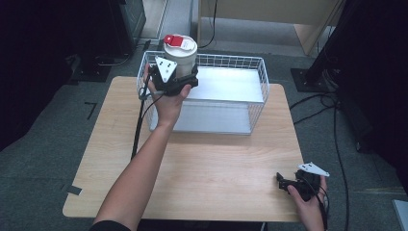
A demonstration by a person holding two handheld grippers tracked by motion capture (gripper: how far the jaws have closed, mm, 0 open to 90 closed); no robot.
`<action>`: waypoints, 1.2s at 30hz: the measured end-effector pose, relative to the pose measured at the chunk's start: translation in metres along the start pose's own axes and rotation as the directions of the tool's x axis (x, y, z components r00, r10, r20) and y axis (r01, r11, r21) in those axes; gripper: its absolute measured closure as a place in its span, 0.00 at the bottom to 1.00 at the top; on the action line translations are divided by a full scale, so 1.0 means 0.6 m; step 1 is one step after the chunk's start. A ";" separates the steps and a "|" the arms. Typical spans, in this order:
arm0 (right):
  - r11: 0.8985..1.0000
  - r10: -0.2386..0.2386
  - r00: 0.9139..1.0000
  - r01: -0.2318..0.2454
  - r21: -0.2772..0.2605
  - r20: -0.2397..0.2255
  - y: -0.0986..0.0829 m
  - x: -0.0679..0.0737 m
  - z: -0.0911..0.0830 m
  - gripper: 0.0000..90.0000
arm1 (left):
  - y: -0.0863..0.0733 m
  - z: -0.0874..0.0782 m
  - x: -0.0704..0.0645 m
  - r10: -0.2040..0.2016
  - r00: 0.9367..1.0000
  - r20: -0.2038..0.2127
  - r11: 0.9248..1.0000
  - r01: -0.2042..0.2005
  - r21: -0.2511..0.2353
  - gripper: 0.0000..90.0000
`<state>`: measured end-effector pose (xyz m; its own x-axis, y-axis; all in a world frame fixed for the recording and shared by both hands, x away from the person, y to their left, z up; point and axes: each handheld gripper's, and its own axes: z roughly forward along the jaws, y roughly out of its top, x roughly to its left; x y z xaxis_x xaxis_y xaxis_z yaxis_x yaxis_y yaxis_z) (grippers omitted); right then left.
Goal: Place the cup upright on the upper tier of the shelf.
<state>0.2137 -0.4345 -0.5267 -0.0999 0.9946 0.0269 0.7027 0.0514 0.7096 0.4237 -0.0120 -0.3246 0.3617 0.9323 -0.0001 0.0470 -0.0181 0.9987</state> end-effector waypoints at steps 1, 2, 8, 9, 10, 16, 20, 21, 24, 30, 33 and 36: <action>1.000 0.000 1.000 0.000 0.000 0.000 0.000 0.000 0.000 0.00 | 0.000 0.000 0.000 0.000 1.000 0.000 1.000 0.000 0.000 0.03; 1.000 0.000 1.000 0.000 0.000 0.000 0.000 0.000 0.000 0.00 | -0.001 -0.003 -0.001 0.004 1.000 0.000 1.000 -0.004 -0.004 0.03; 1.000 -0.001 1.000 0.001 0.000 0.000 0.000 0.000 0.000 0.00 | -0.009 -0.020 0.002 -0.001 1.000 0.004 1.000 0.001 -0.017 0.03; 1.000 -0.001 1.000 0.001 0.000 0.000 0.000 0.000 0.000 0.00 | -0.010 -0.023 0.003 -0.002 1.000 0.006 1.000 0.002 -0.018 0.03; 1.000 0.000 1.000 0.000 0.000 0.000 0.000 0.000 0.000 0.00 | -0.011 -0.025 0.004 -0.004 1.000 0.003 1.000 0.004 -0.020 0.03; 1.000 0.000 1.000 0.000 0.000 0.000 0.000 0.000 0.000 0.00 | -0.021 -0.043 0.009 -0.001 1.000 0.004 1.000 0.001 -0.021 0.03; 1.000 -0.001 1.000 0.001 0.000 0.000 0.000 0.000 0.000 0.00 | -0.028 -0.057 0.012 0.006 1.000 0.003 1.000 -0.006 -0.022 0.03; 1.000 -0.001 1.000 0.001 0.000 0.000 0.000 0.000 0.000 0.00 | -0.029 -0.061 0.013 0.006 1.000 0.003 1.000 -0.006 -0.023 0.03; 1.000 -0.002 1.000 0.002 0.001 -0.001 0.000 0.000 0.000 0.00 | -0.030 -0.079 0.017 0.006 1.000 0.008 0.999 -0.006 -0.032 0.03; 1.000 0.000 1.000 0.000 0.002 0.000 0.000 0.000 0.000 0.00 | -0.035 -0.107 0.020 0.013 1.000 0.024 0.999 -0.012 -0.048 0.03; 1.000 0.001 1.000 -0.001 0.003 -0.001 0.000 0.000 0.000 0.00 | -0.042 -0.121 0.024 0.009 1.000 0.027 0.999 -0.008 -0.050 0.03; 1.000 0.002 1.000 -0.002 0.002 0.000 0.000 0.000 0.000 0.00 | -0.049 -0.134 0.026 0.010 1.000 0.025 0.999 -0.008 -0.053 0.03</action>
<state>0.2136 -0.4344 -0.5266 -0.0989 0.9947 0.0286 0.7042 0.0497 0.7083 0.3531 0.0323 -0.3498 0.3856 0.9226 0.0081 -0.0057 -0.0064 1.0000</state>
